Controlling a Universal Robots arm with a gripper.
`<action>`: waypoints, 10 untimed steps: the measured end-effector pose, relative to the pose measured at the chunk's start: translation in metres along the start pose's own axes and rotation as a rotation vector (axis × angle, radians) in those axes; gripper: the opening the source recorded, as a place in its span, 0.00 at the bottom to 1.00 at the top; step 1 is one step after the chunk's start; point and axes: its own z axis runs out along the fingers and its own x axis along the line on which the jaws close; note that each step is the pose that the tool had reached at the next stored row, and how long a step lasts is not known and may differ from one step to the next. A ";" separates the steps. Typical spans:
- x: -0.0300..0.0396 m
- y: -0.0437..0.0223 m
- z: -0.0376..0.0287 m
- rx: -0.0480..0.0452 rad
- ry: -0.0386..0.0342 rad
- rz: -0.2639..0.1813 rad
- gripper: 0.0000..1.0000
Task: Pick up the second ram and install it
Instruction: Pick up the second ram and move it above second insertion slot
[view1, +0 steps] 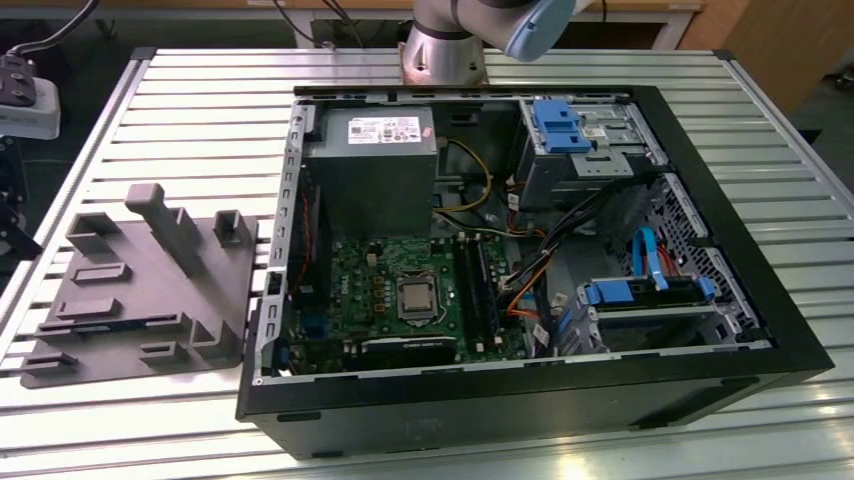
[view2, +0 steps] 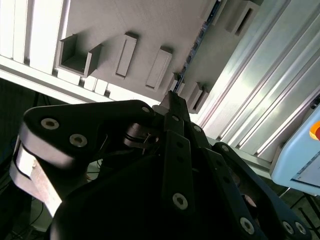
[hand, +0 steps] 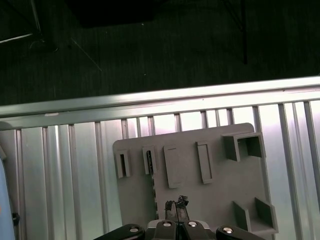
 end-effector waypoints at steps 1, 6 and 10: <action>0.0000 0.0000 0.0003 0.0000 0.0000 0.000 0.11; 0.0001 -0.0001 0.0027 0.0000 -0.0001 0.000 0.11; 0.0001 -0.0002 0.0045 -0.0001 0.0000 0.000 0.11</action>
